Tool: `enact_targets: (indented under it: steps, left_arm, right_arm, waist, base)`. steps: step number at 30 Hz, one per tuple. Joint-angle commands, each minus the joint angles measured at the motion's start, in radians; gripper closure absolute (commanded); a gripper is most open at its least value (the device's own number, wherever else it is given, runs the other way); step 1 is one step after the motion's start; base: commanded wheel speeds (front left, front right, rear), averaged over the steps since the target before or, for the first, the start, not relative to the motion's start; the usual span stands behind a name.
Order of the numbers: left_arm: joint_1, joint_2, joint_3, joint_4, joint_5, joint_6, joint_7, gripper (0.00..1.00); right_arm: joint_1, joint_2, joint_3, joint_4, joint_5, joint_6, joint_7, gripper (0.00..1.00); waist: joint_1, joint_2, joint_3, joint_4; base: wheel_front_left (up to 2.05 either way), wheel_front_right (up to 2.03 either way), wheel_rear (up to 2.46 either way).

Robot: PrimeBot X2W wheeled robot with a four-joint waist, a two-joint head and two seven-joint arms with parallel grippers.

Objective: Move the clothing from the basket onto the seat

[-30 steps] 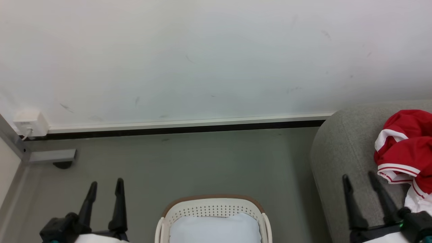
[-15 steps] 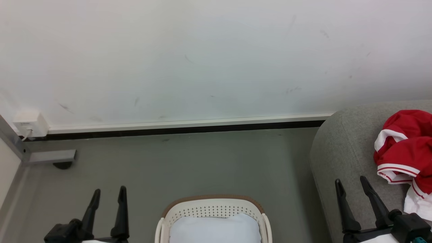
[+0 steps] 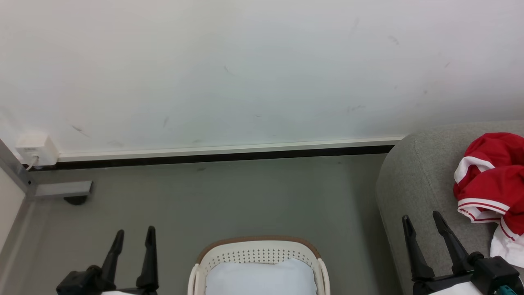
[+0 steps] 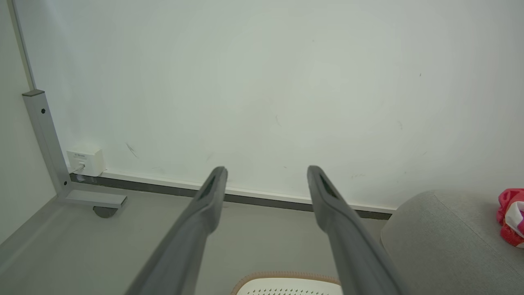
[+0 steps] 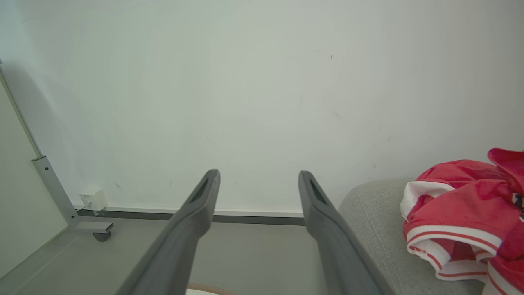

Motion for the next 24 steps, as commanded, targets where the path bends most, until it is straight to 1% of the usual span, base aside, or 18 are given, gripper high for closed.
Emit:
enact_targets:
  steps: [1,12,13,16,24]
  left_arm:
    - [-0.007,0.001,0.002,0.004,0.011,-0.003,0.0,0.0]
    - [-0.007,0.0,-0.014,0.008,-0.002,-0.004,0.0,0.0]
    - [-0.001,-0.003,-0.019,0.006,-0.001,-0.002,0.0,1.0]
    - [0.007,-0.007,-0.02,0.027,-0.011,-0.001,0.005,1.0]
    - [-0.007,-0.007,-0.008,0.031,-0.164,-0.002,0.049,1.0]
  right_arm:
    - [-0.008,-0.008,0.001,-0.001,0.008,-0.002,-0.003,0.0]
    - [-0.005,-0.017,0.003,0.002,0.02,-0.002,-0.003,0.0]
    - [-0.001,-0.012,0.004,0.001,0.009,0.0,0.0,1.0]
    - [0.013,-0.008,0.005,0.017,0.018,0.0,0.004,1.0]
    - [0.008,-0.005,-0.019,0.018,0.167,0.0,0.042,1.0]
  waist:
    - [0.0,0.0,0.0,0.0]
    - [0.0,0.0,-0.005,-0.001]
    - [0.0,0.0,-0.005,-0.001]
    - [0.0,0.0,-0.005,-0.001]
    - [0.0,0.0,-0.004,0.002]
  base:
    - [0.0,0.0,0.0]
    - [0.0,0.0,0.0]
    - [0.0,0.0,0.0]
    - [0.0,0.0,0.0]
    - [0.0,0.0,0.0]
